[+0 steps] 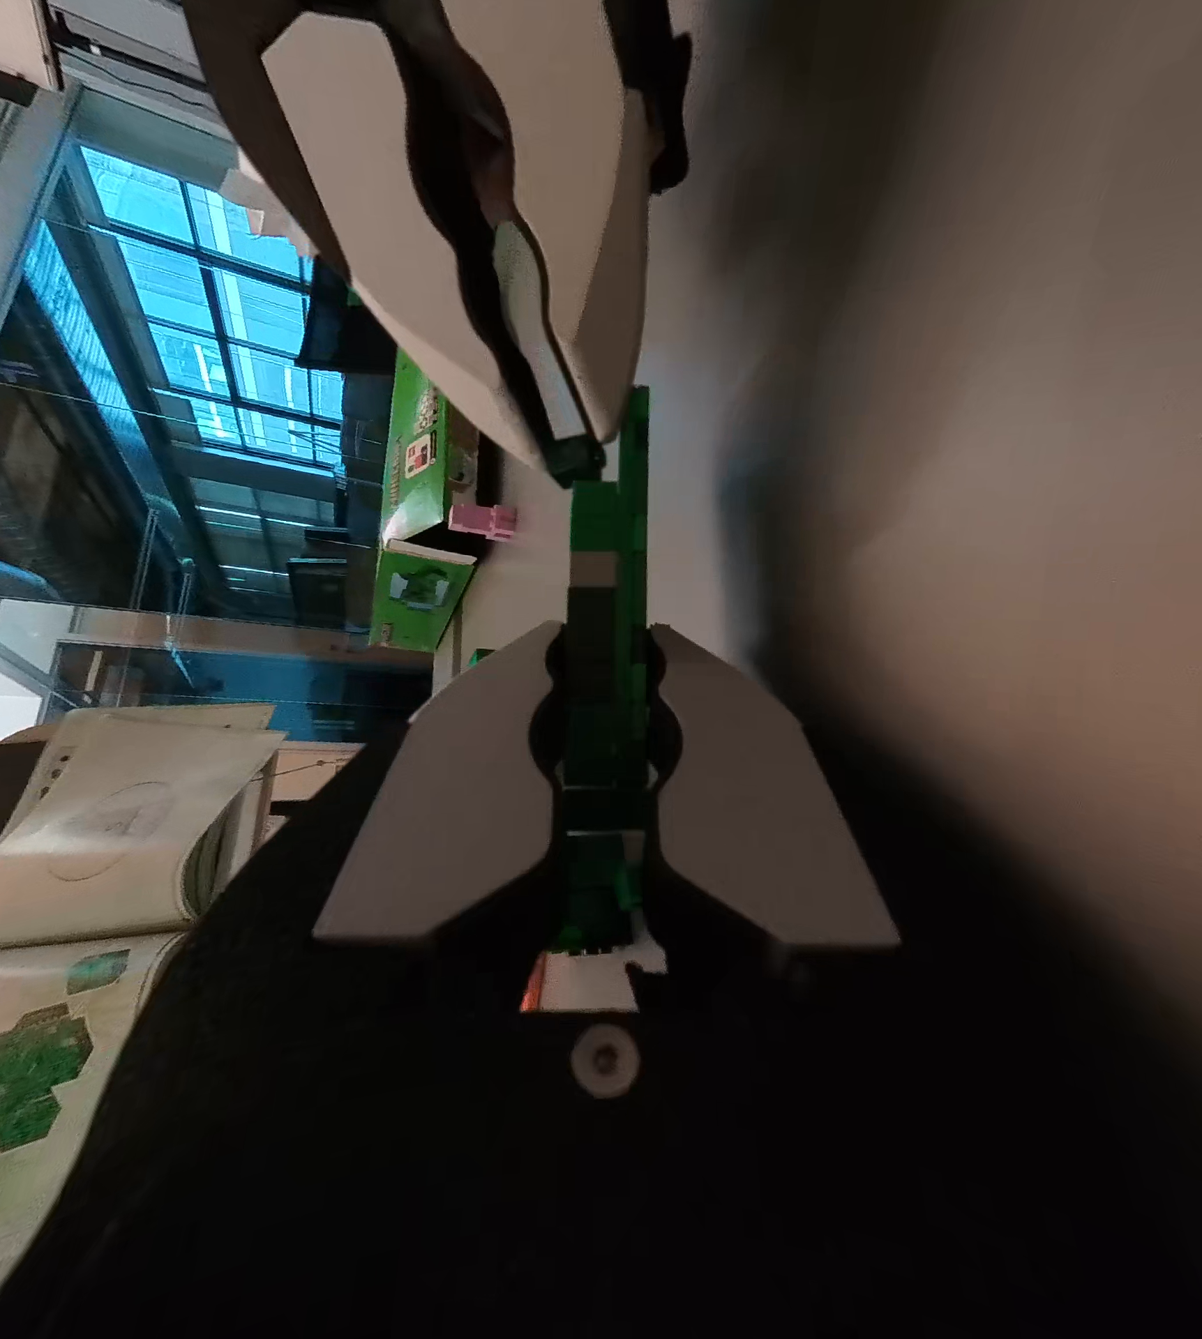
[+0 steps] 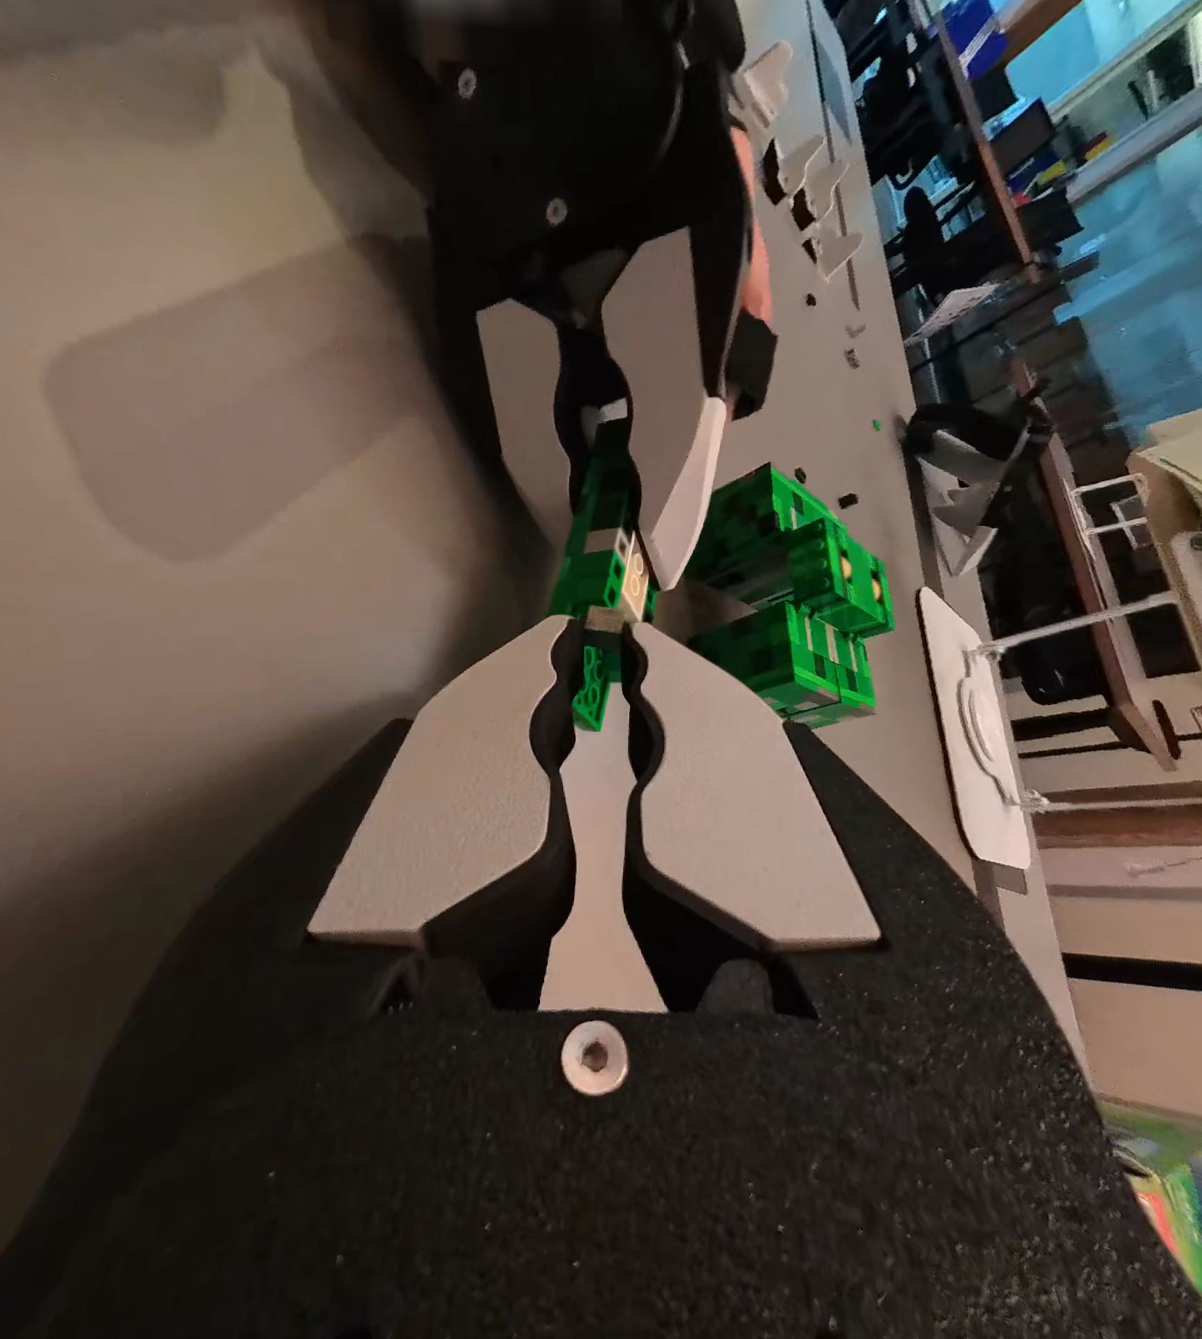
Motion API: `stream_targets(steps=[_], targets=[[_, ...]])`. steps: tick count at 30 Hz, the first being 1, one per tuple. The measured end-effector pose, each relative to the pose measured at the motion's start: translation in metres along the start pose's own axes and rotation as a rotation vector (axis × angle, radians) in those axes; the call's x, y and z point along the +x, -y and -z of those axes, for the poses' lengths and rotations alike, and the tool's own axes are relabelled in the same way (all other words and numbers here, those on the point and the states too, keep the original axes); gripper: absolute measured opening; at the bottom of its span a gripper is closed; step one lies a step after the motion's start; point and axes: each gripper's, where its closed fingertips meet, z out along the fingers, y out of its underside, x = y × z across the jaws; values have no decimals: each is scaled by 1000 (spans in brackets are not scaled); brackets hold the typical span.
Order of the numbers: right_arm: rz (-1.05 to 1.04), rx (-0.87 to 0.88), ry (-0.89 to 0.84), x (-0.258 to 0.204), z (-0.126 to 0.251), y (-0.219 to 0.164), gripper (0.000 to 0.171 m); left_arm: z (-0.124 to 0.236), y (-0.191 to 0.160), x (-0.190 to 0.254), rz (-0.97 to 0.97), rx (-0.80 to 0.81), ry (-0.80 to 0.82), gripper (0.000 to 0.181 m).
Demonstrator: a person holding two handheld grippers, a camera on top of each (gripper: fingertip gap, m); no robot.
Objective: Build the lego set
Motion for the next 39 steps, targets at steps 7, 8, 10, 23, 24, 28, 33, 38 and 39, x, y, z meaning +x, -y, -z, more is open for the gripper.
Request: stream_targets(steps=[7,8,10,23,24,28,33,38,39], targets=[[39,-19,-15,1,1,-3,9,0,0,3,41,8,-35,17],[48,-19,-13,0,1,-2,9,0,0,3,43,8,-38,17],[52,-20,2,-3,0,-1,9,-1,0,5,50,6,-51,17],[4,-81,60,-10,-5,-6,10,-2,-2,13,77,-32,-143,17],[-1,-82,62,-10,-5,-6,10,-2,-2,13,78,-35,-145,17],[-4,-87,63,-11,-5,-7,12,-2,-3,14,97,-38,-158,17],[-18,-98,79,-13,-7,-9,19,-2,-3,14,112,-40,-171,17],[53,-133,49,-12,-8,-12,21,-2,-3,15,155,-49,-190,17],[73,-141,38,-11,-8,-12,21,-2,-4,15,165,-51,-194,17]])
